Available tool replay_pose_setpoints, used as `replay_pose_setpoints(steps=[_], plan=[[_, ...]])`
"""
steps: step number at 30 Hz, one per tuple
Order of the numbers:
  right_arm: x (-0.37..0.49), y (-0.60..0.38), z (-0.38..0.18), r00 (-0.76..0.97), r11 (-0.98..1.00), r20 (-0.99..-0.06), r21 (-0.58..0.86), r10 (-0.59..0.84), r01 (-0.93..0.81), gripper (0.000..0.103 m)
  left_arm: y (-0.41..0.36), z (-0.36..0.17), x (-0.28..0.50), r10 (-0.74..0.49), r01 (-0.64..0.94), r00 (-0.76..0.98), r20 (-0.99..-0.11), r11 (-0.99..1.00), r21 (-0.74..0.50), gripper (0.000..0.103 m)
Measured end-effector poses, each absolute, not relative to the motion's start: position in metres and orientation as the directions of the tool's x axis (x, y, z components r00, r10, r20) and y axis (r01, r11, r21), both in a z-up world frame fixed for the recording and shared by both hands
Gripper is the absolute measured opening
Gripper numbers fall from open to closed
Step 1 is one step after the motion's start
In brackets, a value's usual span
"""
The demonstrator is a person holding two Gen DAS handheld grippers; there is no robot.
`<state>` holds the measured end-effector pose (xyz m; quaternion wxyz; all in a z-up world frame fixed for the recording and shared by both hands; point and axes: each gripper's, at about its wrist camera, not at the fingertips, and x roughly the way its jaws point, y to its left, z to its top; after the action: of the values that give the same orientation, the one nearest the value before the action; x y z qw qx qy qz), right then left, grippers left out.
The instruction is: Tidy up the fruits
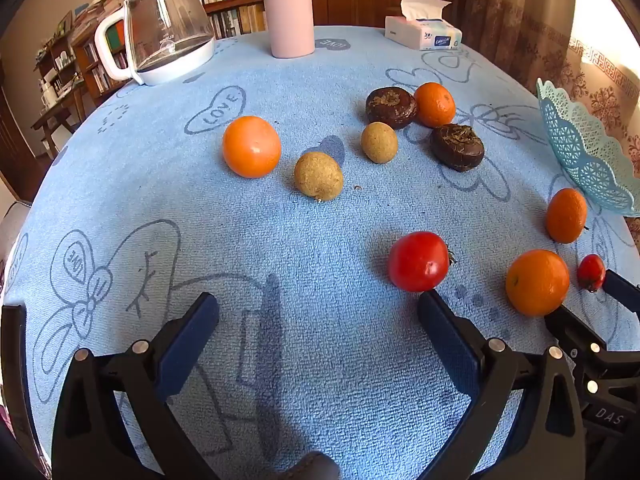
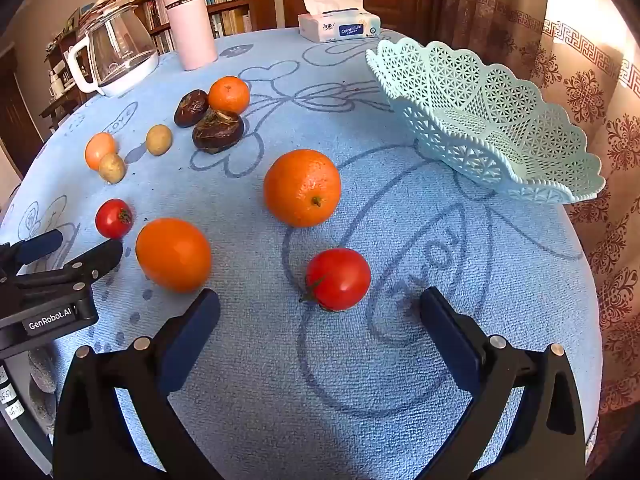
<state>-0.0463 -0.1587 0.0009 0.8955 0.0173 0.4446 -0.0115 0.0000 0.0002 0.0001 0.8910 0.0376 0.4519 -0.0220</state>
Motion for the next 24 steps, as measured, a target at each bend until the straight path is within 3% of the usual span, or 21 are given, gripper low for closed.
replay_pose_setpoints(steps=[24], plan=[[-0.0457,-0.1588,0.0021,0.602,0.999,-0.799,0.018,-0.007,0.036,0.101,-0.0008,0.0001,0.0,-0.008,0.073,0.59,-0.808,0.996,0.043,0.098]])
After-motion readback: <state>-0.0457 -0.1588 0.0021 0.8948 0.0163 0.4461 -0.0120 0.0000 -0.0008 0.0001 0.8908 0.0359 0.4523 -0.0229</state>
